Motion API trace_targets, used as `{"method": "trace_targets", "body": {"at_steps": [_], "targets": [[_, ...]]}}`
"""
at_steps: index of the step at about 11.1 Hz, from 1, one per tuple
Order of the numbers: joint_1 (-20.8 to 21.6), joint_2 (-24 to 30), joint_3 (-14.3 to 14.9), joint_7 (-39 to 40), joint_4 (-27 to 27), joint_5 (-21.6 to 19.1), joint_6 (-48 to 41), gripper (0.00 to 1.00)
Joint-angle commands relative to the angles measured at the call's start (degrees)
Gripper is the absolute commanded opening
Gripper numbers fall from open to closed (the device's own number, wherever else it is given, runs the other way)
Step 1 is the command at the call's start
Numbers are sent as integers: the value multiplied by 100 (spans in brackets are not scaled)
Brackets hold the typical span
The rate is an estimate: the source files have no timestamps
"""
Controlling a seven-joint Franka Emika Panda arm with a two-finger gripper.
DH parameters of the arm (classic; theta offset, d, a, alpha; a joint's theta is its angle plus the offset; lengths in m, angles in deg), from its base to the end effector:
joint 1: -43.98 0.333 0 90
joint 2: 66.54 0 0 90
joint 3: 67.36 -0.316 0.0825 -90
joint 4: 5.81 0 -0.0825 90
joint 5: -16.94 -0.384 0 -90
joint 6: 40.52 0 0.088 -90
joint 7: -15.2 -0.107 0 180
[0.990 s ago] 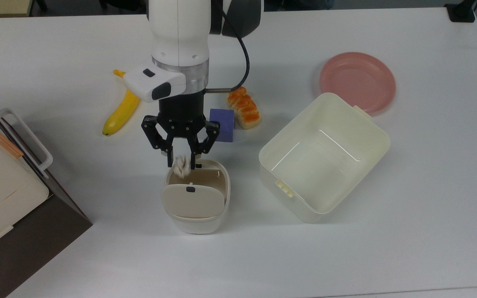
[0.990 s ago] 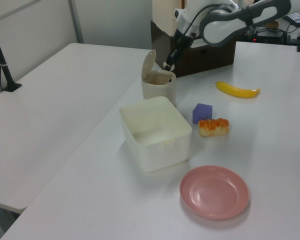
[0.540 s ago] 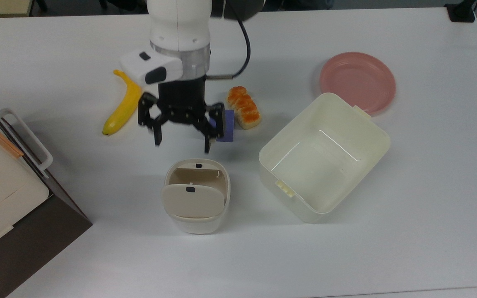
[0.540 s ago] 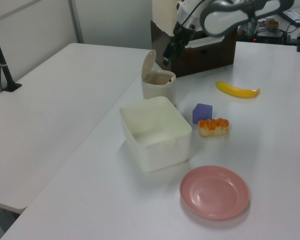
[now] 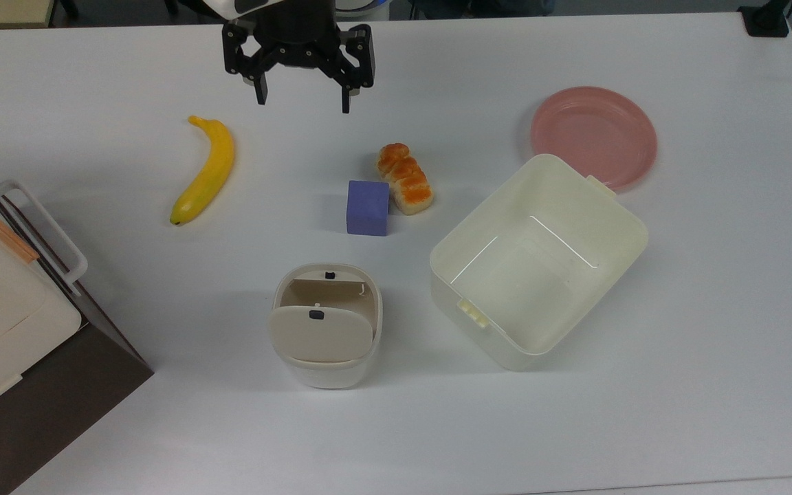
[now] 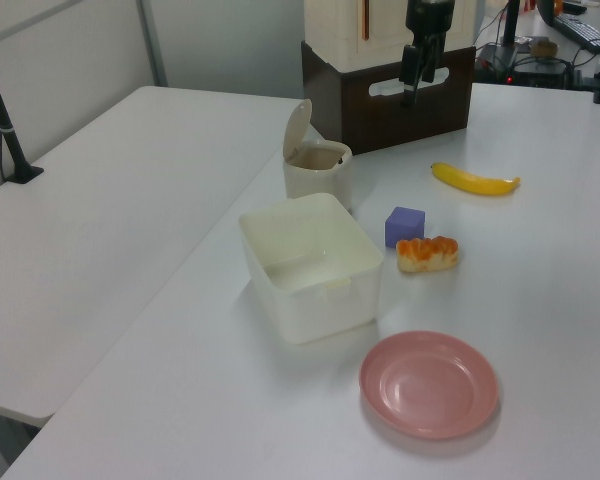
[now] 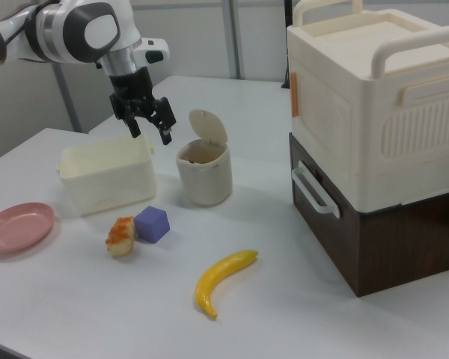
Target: Grab it up and put it in the trash
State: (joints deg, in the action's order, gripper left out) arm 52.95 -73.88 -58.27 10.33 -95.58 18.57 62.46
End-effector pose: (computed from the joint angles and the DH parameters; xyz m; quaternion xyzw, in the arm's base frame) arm 0.6116 0.0020 0.5738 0.9976 -0.0398 0.0529 0.0219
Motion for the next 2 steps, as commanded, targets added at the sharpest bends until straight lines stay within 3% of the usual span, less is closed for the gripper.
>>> {"method": "trace_targets", "body": {"at_steps": [1,2], "targets": [[35,101,40,170,-216,-67,-146,100],[26,75,40,170,-207,-67,-164,100]]}}
